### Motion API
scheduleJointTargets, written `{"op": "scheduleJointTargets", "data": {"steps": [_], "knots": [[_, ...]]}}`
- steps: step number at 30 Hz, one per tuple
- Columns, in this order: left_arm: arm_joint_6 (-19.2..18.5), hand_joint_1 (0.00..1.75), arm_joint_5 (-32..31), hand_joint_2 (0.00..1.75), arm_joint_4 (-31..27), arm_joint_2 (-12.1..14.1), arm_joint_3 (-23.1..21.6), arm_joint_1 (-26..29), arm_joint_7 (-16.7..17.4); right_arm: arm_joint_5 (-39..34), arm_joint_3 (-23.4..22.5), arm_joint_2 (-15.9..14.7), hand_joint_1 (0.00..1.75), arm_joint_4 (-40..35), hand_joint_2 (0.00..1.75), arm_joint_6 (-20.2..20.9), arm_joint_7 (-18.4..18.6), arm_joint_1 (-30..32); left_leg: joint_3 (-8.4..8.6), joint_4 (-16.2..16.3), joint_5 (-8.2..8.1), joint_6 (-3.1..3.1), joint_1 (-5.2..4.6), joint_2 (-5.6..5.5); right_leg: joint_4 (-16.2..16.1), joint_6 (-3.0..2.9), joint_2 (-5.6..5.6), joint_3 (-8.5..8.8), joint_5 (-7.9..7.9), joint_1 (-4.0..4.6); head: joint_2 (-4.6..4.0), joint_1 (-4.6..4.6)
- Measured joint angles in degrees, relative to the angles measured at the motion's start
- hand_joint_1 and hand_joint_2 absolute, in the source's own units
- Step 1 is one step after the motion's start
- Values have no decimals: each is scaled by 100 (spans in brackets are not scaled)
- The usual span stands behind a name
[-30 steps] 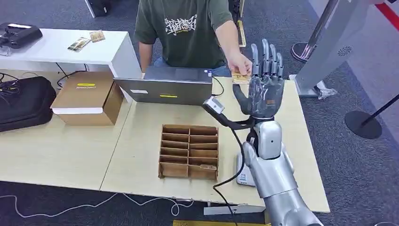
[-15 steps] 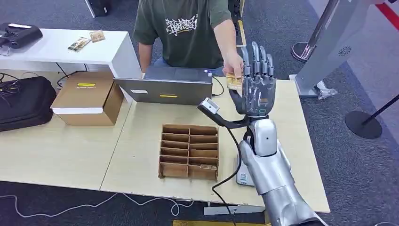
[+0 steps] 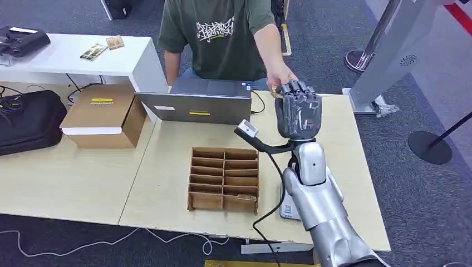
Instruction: Pass the card to the sensor for recognition and then transmit it.
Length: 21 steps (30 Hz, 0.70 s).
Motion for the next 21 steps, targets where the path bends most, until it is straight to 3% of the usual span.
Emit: {"op": "scheduleJointTargets", "data": {"steps": [11, 15, 18, 21], "knots": [[-15, 0, 33, 0, 0, 0, 0, 31, 0, -80, -76, 0, 175, 87, 175, 0, -67, 1, 0, 0, 0, 0, 0, 0, 0, 0, 0, -1, 0, 0, 0, 0], [-24, 0, 122, 0, 0, -4, 4, 37, 0, -877, -386, 144, 175, 124, 175, 0, -766, 6, 1, 0, 0, 0, 0, 1, 0, 0, 1, 0, 0, 0, 0, 0], [-24, 0, 207, 0, 0, -13, 9, 48, 0, -2021, -865, 384, 175, 299, 175, 0, -1498, -25, 1, 0, 0, 0, 1, 1, 1, 0, 1, 0, 0, 0, 0, -2], [-28, 0, 269, 0, 0, -35, 11, 53, 0, -3096, -1185, 544, 175, 549, 175, 20, -1856, -83, 1, 0, 0, 0, 1, 0, 1, 0, 0, 0, 0, 0, 0, -2]]}}
